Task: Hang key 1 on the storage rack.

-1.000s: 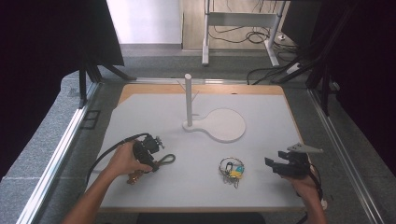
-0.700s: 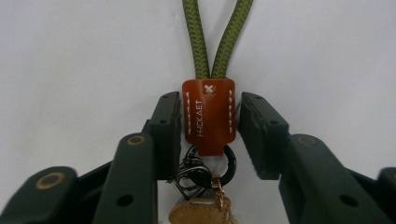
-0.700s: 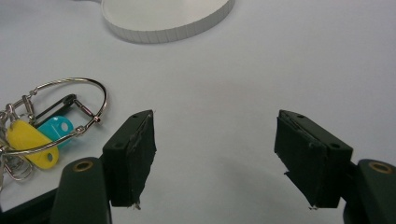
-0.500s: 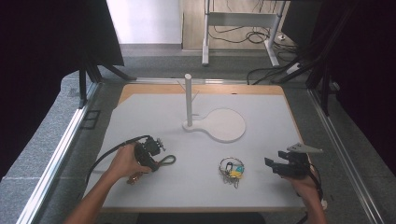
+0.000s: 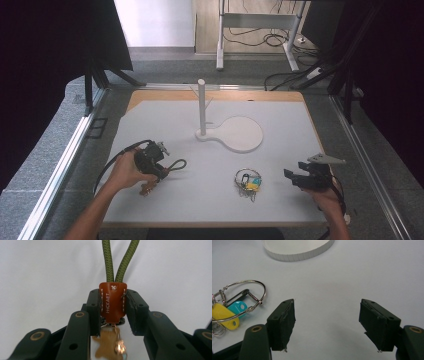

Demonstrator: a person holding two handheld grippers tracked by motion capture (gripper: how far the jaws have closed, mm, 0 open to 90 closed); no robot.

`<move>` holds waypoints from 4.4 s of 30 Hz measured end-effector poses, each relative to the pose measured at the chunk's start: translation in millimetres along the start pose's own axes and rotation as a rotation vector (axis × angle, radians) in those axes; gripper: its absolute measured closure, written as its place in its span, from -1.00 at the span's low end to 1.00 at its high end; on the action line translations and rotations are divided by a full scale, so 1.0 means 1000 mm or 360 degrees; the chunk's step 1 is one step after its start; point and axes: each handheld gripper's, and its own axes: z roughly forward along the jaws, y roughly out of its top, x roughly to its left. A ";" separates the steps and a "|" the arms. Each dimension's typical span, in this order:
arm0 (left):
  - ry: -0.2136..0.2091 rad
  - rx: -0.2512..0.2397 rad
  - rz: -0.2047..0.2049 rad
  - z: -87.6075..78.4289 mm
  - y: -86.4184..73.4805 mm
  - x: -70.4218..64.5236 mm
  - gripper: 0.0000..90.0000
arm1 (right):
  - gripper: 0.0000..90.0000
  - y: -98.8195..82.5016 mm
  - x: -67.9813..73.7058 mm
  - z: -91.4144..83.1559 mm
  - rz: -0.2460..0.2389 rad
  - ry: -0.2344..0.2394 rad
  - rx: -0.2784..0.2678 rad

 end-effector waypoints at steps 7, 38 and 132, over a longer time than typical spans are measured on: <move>-0.0006 -0.0065 -0.0029 -0.022 -0.006 0.008 0.49 | -0.34 0.000 -0.001 -0.001 0.0003 -0.0003 0.0002; -0.0044 -0.0118 -0.0003 -0.071 0.034 0.029 0.48 | -0.34 0.000 -0.002 -0.001 0.0007 -0.0012 0.0011; -0.0120 -0.0235 -0.0063 -0.105 0.093 0.078 0.49 | -0.33 -0.002 -0.006 0.001 0.0005 -0.0014 0.0037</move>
